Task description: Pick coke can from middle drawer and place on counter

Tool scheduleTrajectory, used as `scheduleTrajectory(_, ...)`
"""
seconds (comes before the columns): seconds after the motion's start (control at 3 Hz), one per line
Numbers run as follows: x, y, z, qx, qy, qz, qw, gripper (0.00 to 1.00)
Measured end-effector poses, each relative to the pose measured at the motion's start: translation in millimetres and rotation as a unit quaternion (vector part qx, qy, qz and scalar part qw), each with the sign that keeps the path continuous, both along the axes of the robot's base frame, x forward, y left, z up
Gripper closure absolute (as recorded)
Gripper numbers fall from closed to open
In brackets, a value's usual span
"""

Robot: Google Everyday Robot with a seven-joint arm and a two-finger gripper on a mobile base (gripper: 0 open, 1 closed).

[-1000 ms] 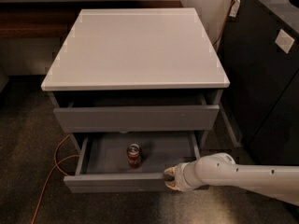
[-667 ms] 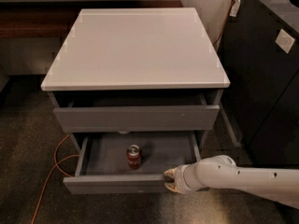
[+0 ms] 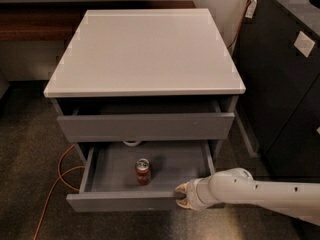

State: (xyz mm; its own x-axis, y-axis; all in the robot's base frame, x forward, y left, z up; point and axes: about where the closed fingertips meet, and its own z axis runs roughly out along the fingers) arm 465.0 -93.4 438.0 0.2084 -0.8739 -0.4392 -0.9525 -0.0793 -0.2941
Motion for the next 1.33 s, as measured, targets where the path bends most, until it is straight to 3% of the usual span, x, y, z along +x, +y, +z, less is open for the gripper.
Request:
scheduleTrajectory(0.33,-17.2,5.9,3.2,0.006,0.002,0.01,0.9999,1.0)
scheduleTrajectory(1.33,-36.9,10.8,7.1,0.01,0.006,0.021,0.9997,1.0)
